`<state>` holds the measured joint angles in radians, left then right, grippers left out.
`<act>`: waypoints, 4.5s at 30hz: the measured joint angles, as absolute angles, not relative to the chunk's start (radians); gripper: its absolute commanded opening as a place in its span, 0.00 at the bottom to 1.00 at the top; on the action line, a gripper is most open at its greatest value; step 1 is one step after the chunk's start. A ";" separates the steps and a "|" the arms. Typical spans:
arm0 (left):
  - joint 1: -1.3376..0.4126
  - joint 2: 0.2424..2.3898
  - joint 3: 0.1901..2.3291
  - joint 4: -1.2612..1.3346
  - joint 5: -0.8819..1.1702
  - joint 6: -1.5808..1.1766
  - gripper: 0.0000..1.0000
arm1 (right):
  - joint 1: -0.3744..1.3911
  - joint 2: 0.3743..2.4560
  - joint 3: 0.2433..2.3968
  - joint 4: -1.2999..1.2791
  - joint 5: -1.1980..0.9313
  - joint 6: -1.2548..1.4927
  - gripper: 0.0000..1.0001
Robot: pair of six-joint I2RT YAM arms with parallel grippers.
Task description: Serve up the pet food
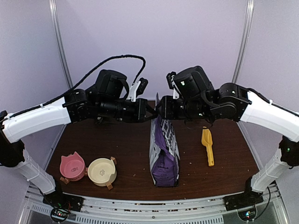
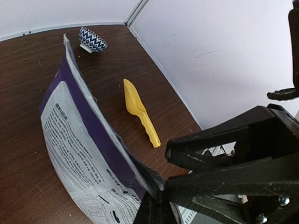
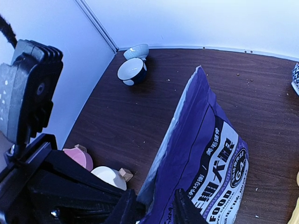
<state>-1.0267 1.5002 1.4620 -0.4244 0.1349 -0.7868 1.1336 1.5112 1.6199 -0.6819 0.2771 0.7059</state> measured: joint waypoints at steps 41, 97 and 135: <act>-1.028 1.475 1.444 -0.485 0.113 -0.667 0.00 | 1.075 1.629 1.713 -0.732 0.066 0.636 0.00; -1.069 1.445 1.428 -0.498 -0.064 -0.693 0.00 | 1.117 1.632 1.716 -0.767 0.237 0.616 0.00; -1.053 1.350 1.400 -0.551 -0.109 -0.737 0.48 | 1.104 1.453 1.675 -0.807 0.194 0.661 0.54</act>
